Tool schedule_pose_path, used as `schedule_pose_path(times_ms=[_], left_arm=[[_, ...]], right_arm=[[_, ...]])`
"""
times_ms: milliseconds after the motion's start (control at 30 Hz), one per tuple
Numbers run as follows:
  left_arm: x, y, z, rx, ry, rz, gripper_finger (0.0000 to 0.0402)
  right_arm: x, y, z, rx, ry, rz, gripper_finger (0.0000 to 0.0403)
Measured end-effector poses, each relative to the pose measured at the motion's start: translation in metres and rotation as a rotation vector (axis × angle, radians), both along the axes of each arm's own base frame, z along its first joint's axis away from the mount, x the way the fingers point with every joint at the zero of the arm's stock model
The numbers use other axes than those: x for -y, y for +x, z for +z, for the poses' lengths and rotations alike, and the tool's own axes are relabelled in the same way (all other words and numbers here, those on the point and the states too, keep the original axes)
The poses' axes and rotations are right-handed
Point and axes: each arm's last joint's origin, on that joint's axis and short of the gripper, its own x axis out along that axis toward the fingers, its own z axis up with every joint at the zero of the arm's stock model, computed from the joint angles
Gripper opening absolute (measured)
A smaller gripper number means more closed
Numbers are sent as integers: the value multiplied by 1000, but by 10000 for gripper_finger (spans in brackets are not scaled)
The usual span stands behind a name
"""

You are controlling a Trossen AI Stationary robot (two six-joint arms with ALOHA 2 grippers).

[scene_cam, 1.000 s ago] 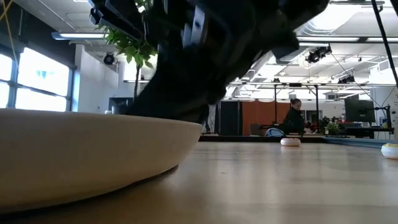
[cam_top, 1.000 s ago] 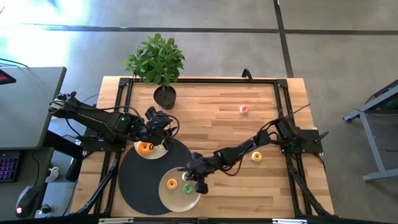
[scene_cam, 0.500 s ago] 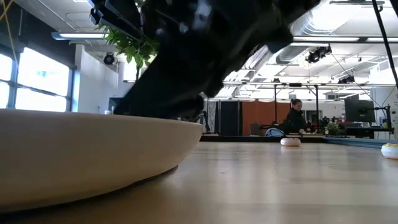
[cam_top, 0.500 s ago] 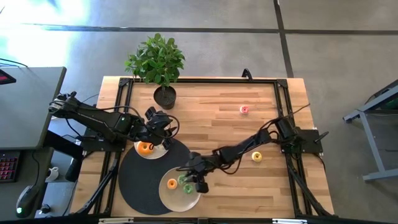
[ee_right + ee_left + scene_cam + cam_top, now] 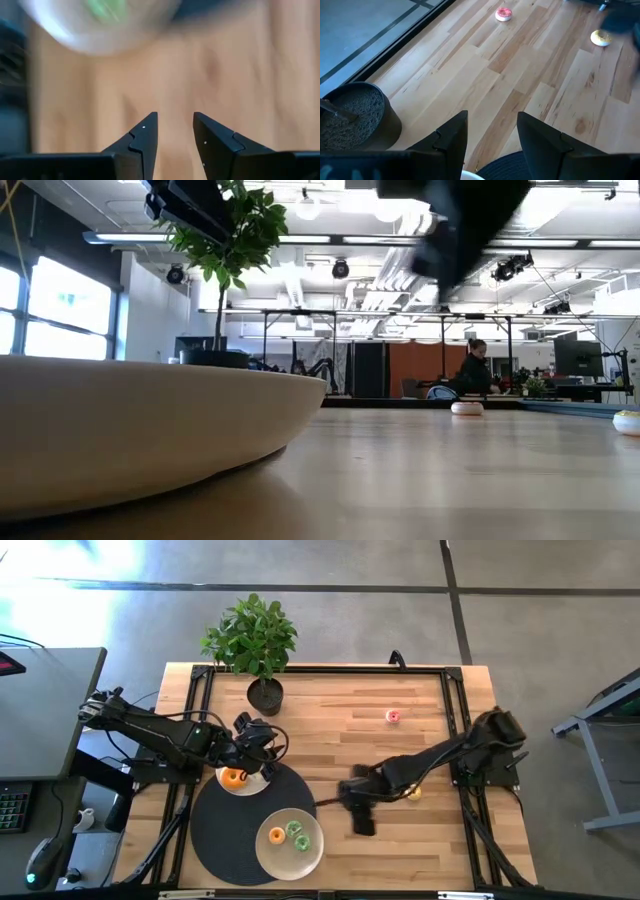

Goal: Pick & Place donuts
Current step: Put the small yellow donut on the light brown plate

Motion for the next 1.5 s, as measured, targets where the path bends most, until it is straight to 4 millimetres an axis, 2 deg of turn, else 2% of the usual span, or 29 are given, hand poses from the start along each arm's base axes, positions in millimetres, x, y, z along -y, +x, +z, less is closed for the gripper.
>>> schedule_pose_path(times_ms=[133,267,433,533,733,1000,1100,1500], left_arm=[[0,0,0,-2,-2,-2,168],[0,0,0,-5,-6,-6,168],[1,0,0,-6,-16,-14,168],[1,0,0,-5,-16,-14,168],[1,0,0,-2,-16,-14,168],[1,1,1,10,-19,-12,168],[1,1,1,10,-19,-12,168],[1,1,0,3,-19,-14,168]], right_arm=[[12,-48,-4,-268,-144,-233,121],[22,-96,-21,-436,-163,-466,121],[29,-146,-53,-525,-99,-595,121],[38,-166,-70,-505,-87,-653,121],[51,-181,-79,-429,-47,-722,121],[51,-175,-51,-262,18,-724,121],[51,-171,-48,-197,21,-713,121],[39,-162,-76,-384,4,-674,121]])
